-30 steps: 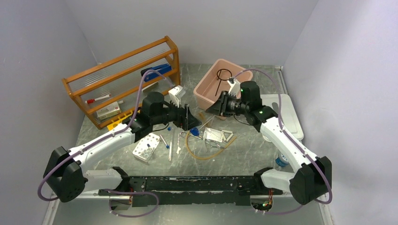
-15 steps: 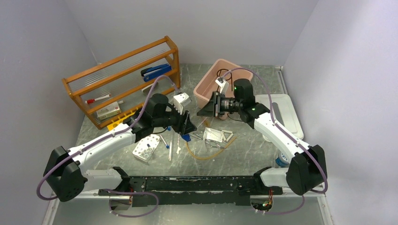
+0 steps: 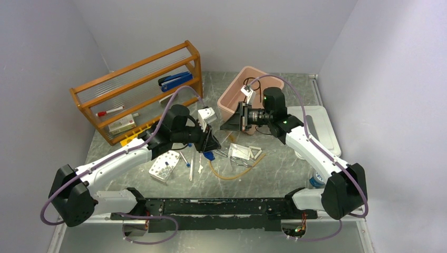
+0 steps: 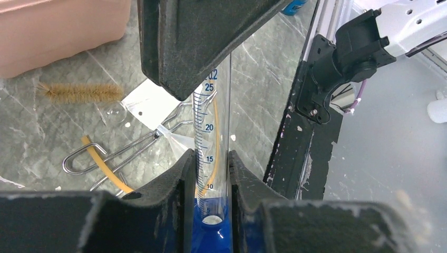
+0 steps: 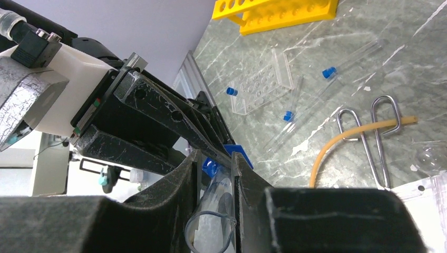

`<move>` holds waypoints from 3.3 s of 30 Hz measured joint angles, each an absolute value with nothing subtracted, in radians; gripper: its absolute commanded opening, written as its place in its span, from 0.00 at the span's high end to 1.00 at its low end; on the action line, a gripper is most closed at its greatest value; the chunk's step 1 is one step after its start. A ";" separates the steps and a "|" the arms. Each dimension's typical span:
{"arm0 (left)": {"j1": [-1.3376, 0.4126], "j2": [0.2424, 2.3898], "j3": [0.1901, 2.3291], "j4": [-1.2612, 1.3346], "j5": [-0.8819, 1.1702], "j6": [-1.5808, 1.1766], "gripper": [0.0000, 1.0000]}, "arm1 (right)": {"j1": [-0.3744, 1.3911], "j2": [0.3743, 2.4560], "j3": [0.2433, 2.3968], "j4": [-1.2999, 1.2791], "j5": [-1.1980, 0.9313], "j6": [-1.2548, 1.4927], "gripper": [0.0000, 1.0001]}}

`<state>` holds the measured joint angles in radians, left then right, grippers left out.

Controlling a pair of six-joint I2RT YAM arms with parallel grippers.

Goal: Organize the chemistry lab equipment

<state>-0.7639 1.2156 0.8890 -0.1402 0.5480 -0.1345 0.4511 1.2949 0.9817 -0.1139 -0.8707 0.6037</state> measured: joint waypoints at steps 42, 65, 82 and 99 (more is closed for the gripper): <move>-0.776 1.236 0.983 -0.128 0.172 -0.406 0.22 | 0.495 1.300 1.063 -0.204 -0.290 0.738 0.88; -0.776 1.053 0.918 -0.201 0.022 -0.284 0.23 | 0.222 1.742 1.465 -0.572 -0.049 0.522 0.84; -0.776 1.053 0.918 -0.208 -0.019 -0.284 0.24 | 0.243 1.901 1.515 -0.585 0.110 0.682 0.68; -0.776 1.053 0.915 -0.209 -0.023 -0.285 0.24 | 0.258 1.953 1.560 -0.593 0.199 0.734 0.59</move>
